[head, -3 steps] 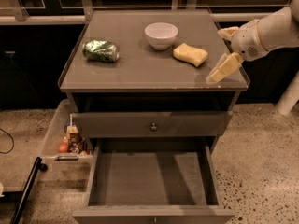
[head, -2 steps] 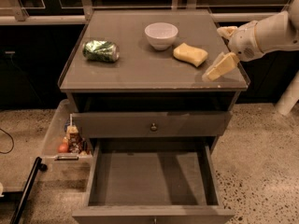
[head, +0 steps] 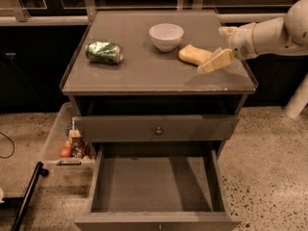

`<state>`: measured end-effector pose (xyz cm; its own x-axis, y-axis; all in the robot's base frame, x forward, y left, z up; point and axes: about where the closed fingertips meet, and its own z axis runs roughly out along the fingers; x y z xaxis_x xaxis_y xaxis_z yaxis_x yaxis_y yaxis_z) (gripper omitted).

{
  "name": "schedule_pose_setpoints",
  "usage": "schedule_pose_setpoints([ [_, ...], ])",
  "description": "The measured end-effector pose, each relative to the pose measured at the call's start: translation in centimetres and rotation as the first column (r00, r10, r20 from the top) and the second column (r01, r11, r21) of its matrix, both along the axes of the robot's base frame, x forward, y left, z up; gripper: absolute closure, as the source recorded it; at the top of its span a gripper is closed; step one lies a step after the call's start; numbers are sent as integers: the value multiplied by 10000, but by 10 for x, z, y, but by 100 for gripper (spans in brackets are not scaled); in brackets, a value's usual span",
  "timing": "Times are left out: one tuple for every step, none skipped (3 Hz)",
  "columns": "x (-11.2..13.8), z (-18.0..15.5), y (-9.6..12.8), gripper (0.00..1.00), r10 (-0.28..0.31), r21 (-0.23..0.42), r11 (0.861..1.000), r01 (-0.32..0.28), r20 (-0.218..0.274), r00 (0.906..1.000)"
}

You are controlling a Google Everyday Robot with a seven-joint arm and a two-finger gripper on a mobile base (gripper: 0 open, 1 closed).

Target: Place sponge into middle drawer

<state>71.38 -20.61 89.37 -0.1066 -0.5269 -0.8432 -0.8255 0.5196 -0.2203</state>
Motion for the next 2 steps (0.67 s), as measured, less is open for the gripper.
schedule_pose_setpoints([
  [18,-6,-7,0,-458,498,9976,484,-533,9975],
  [28,-9,-8,0,-660,631,9954,716,-862,9941],
])
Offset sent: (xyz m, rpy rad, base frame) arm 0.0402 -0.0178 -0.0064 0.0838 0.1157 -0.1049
